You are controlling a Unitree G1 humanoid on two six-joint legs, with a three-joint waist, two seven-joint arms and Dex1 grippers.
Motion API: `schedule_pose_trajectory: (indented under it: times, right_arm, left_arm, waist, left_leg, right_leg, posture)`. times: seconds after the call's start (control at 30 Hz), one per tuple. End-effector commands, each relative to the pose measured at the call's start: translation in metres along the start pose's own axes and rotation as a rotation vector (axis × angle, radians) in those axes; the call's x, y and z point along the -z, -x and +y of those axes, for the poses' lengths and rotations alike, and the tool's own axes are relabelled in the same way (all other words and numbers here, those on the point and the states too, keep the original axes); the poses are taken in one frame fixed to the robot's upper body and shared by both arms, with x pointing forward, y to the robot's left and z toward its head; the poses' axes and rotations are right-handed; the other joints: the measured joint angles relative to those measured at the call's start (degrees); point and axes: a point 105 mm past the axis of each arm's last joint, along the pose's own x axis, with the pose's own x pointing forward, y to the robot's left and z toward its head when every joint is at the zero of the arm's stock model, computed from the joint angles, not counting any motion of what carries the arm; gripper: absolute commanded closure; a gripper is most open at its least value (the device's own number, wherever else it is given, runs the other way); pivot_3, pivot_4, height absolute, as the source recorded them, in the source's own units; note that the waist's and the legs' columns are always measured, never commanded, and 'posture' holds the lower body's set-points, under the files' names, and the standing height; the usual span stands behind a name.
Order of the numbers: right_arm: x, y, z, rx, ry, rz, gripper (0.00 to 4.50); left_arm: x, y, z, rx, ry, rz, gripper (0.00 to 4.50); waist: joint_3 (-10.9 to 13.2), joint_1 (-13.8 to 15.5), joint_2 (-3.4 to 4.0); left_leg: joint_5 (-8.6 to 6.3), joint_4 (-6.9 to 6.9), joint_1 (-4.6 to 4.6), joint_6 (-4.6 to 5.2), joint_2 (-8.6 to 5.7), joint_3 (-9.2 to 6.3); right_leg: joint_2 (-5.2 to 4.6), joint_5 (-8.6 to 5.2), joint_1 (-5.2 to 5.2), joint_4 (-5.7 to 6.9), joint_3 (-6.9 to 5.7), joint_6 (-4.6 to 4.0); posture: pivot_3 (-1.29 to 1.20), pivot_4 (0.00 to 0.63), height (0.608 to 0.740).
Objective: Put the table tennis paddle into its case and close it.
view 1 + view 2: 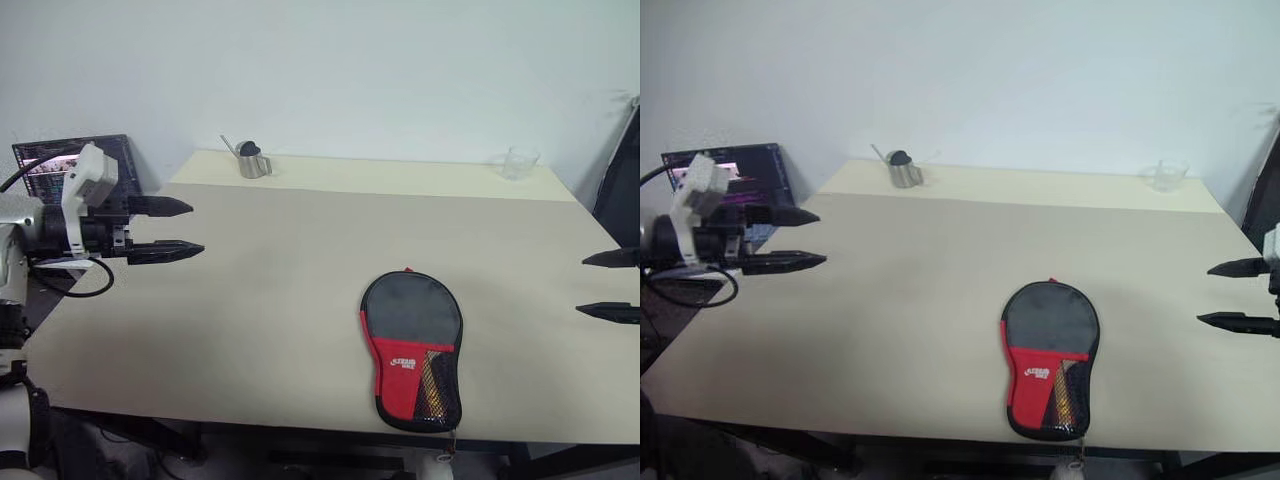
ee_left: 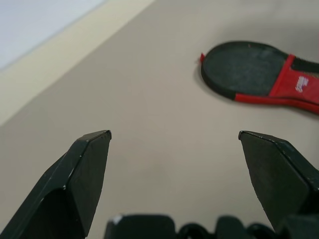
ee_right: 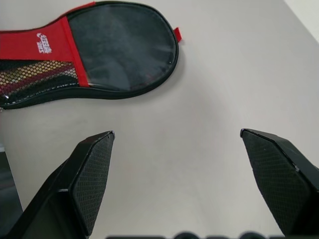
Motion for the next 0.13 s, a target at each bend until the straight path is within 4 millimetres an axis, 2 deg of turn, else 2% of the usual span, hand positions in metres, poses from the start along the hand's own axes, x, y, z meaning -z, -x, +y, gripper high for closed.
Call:
schedule_pose_trajectory:
  times: [0.03,0.13]
  right_arm:
    - [-0.0103,0.0079,-0.0051,-0.003,0.046,-0.008,0.04]
    - [-0.0149,0.0041,-0.0072,-0.022,0.057,-0.021,0.04]
  left_arm:
    - [-0.0139,0.0126,-0.0121,0.039,-0.037,-0.032,0.0]
    - [-0.0106,0.0181,-0.016,0.021,-0.019,-0.023,0.0]
  waist:
    - [0.0,-0.2,-0.01]
    - [0.0,-0.5,-0.01]
  left_leg:
    - [0.0,-0.01,0.0,0.0,0.01,0.03]
    - [0.01,-0.05,-0.04,0.0,0.06,0.08]
  right_leg:
    - [0.0,0.0,-0.03,0.07,0.03,-0.01]
    - [0.03,-0.09,-0.23,0.28,0.06,-0.15]
  posture:
    - [0.0,0.15,0.74]
    - [0.0,0.15,0.74]
